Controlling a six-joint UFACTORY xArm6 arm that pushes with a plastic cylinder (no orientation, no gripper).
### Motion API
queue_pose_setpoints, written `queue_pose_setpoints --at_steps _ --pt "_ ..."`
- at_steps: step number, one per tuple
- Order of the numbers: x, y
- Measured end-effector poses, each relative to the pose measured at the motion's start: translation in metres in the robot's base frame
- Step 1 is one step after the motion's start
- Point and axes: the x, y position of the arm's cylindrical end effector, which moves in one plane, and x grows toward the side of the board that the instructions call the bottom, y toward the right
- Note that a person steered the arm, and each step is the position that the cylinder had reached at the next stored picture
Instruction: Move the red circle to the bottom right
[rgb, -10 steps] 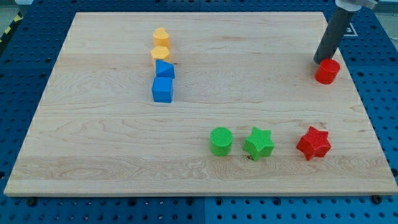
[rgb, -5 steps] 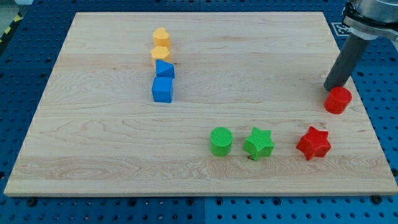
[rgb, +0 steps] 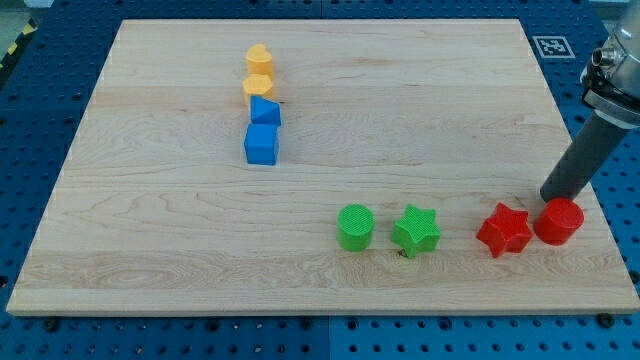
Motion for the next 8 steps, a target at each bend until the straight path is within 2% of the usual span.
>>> queue_pose_setpoints --at_steps 6,8 --pt "0.0 -0.003" --pt "0.02 -0.003"
